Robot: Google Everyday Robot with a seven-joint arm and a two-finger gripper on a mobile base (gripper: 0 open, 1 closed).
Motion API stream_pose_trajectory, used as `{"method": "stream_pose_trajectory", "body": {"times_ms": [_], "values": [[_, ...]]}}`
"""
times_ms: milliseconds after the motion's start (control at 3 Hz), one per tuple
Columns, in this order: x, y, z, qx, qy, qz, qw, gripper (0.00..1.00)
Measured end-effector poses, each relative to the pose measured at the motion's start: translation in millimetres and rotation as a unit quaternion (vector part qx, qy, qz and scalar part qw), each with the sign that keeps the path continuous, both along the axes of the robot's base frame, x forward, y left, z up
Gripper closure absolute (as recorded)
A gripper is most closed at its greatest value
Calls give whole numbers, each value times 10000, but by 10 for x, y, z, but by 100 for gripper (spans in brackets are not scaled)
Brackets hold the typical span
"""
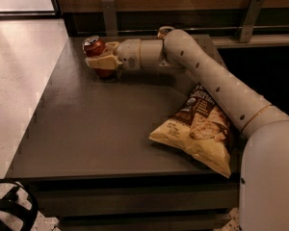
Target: Pick coke can
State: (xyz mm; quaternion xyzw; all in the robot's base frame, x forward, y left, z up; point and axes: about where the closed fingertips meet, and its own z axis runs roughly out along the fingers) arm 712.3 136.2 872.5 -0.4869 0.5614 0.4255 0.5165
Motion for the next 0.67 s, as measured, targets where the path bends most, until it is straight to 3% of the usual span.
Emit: {"method": "stream_pose_trajectory", "body": {"times_ms": [333, 667], "values": [[-10, 29, -1, 2, 3, 23, 10000, 13], [-21, 60, -2, 4, 6, 48, 10000, 0]]}}
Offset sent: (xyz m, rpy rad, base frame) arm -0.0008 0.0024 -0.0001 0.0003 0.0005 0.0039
